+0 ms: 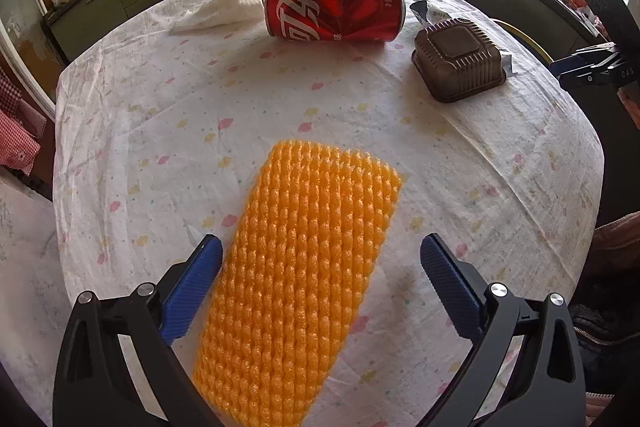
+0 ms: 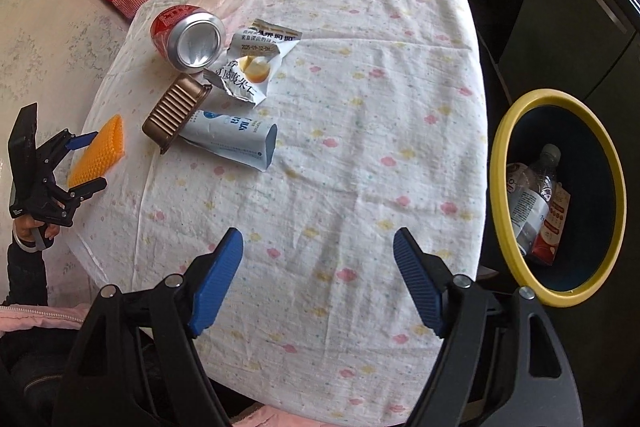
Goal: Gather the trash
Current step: 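Lower the left gripper onto the orange mesh mat and grasp it, then carry the orange mat over the yellow bin and open the left gripper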
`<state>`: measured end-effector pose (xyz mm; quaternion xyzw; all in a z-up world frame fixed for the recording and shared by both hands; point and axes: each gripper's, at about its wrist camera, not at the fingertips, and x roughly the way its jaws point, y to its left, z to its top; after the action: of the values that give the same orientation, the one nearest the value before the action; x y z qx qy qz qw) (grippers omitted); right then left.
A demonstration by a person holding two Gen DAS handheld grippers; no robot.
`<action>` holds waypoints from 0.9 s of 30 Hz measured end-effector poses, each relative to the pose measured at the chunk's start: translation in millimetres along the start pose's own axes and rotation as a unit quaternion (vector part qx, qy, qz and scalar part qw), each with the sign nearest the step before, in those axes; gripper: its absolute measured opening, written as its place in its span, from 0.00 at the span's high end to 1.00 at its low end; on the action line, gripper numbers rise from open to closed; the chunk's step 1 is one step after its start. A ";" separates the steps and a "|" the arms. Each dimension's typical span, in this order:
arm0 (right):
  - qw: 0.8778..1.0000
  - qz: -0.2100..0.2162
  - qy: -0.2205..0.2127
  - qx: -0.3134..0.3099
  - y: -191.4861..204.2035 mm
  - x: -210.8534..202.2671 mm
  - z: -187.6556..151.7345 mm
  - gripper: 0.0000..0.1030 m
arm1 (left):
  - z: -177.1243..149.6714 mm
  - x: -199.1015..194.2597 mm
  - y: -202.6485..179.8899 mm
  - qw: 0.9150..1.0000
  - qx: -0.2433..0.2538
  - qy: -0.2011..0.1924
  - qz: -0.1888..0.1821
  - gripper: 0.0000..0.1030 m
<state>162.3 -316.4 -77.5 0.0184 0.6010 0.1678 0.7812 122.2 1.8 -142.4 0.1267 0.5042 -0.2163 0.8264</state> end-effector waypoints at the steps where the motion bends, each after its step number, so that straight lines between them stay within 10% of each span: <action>1: 1.000 0.001 0.000 -0.001 1.8 0.1 -0.3 0.29 | -0.8 0.1 -1.1 1.000 0.002 0.000 -0.001 0.06; 21: 1.000 0.007 -0.012 -0.010 14.7 -4.8 -11.1 0.28 | -12.4 -18.4 0.3 1.000 -0.011 -0.014 0.003 0.54; 27: 1.000 0.011 -0.015 -0.005 8.6 -5.2 -17.8 0.28 | -8.7 -36.0 -5.2 0.999 -0.018 -0.033 0.001 0.84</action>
<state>142.3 -312.8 -75.6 0.0235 0.5878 0.1792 0.7886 98.6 9.2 -114.4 0.1052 0.4800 -0.2110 0.8450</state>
